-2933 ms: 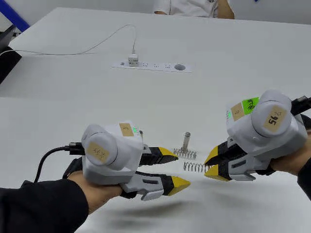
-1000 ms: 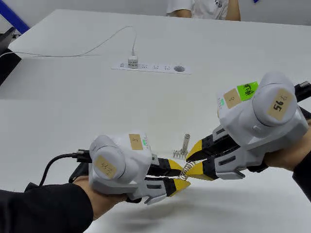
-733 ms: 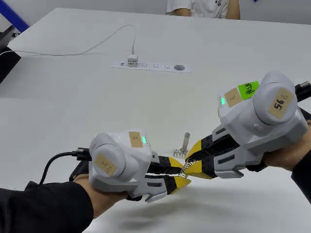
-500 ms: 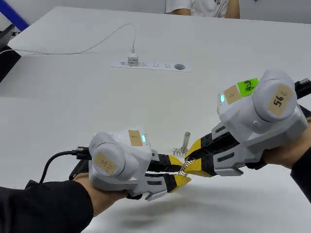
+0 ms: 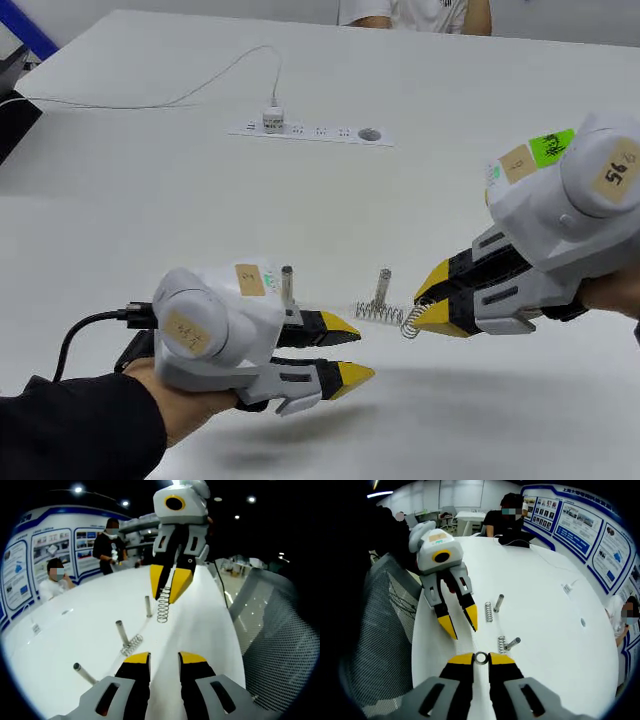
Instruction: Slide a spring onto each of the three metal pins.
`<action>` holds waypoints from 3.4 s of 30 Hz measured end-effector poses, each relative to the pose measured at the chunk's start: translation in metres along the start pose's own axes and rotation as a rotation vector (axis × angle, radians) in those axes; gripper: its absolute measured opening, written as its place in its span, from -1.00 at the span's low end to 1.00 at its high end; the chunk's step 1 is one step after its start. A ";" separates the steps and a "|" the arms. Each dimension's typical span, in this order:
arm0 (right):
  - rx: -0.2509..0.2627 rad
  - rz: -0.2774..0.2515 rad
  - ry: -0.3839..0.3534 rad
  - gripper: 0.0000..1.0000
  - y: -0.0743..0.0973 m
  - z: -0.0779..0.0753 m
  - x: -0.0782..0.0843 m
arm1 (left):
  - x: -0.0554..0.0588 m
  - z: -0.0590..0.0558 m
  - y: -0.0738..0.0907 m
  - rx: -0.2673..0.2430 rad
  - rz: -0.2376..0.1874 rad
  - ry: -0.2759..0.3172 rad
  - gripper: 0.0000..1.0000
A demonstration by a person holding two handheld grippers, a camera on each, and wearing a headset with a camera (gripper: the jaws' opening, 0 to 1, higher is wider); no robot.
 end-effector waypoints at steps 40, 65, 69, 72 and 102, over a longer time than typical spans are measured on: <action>0.174 0.111 -0.129 -0.76 0.045 -0.069 0.039 | 0.030 0.013 0.043 -0.150 0.024 0.143 -0.14; 0.140 0.135 -0.196 -0.76 0.016 -0.083 0.061 | 0.033 0.013 0.046 -0.153 0.029 0.154 -0.17; 0.136 0.146 -0.196 -0.76 0.009 -0.083 0.065 | 0.033 0.012 0.046 -0.151 0.030 0.155 -0.17; 0.135 0.148 -0.196 -0.76 0.004 -0.083 0.068 | 0.033 0.013 0.046 -0.150 0.031 0.154 -0.18; 0.141 0.166 -0.240 -0.66 -0.015 -0.077 0.084 | 0.034 0.013 0.046 -0.152 0.031 0.156 -0.18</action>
Point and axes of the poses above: the centre of the closed fingertips' face, and the gripper's own axes: y roughly backward along the fingers, z roughly to its left, x roughly out of its underside, the point moved 7 cm from there along y, roughly backward along the fingers, and after that the axes turned 7 degrees about -y, right-handed, at the moved point
